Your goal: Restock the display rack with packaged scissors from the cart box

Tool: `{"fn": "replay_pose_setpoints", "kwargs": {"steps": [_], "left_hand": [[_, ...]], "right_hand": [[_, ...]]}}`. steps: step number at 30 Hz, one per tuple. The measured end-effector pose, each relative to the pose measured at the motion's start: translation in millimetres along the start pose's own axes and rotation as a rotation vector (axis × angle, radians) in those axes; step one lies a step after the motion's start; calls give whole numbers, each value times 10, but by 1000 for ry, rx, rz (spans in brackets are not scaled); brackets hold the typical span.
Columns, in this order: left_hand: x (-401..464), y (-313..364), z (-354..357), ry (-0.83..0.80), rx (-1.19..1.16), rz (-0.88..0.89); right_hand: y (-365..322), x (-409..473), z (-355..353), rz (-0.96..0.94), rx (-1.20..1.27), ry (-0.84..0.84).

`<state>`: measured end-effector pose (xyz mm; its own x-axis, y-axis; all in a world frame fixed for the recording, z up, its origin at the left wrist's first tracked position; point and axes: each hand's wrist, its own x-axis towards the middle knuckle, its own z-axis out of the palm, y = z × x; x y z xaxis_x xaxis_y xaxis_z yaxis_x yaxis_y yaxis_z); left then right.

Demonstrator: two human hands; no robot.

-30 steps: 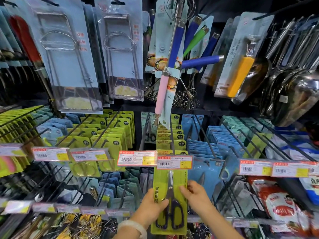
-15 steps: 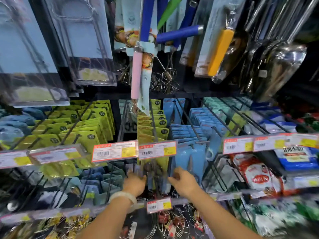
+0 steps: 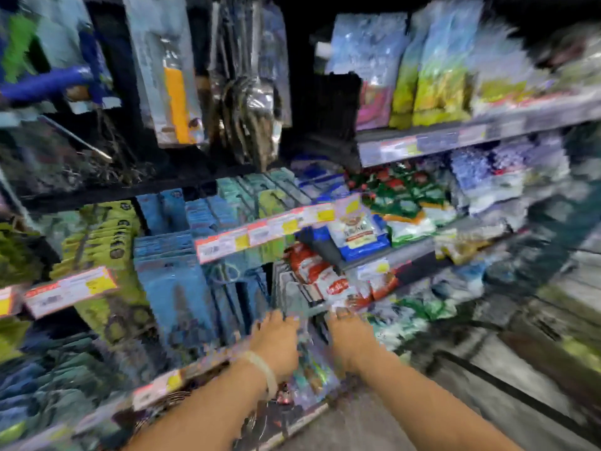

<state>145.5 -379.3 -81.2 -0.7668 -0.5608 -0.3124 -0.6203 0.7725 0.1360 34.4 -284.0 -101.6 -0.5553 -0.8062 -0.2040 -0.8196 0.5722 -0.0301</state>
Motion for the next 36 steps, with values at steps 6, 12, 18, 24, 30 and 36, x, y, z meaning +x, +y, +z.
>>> {"fn": "replay_pose_setpoints", "kwargs": {"steps": [6,12,18,24,30,36], "left_hand": [[247,1899,1,49,71,231],[246,3518,85,4,168,474],[380,4596,258,-86,221,649],[942,5422,391,-110,296,728],[1876,6343,353,-117,302,806],[2721,7025,402,-197,302,839]], "right_hand": [[1827,-773,-123,229,-16,76],[3291,-1694,-232,498,80,25],[4206,-2084,-69,682,174,-37],[4995,-1930,86,794,211,-69],[6068,-1458,10,891,230,-101],[6980,-979,67,960,314,-103]]}}
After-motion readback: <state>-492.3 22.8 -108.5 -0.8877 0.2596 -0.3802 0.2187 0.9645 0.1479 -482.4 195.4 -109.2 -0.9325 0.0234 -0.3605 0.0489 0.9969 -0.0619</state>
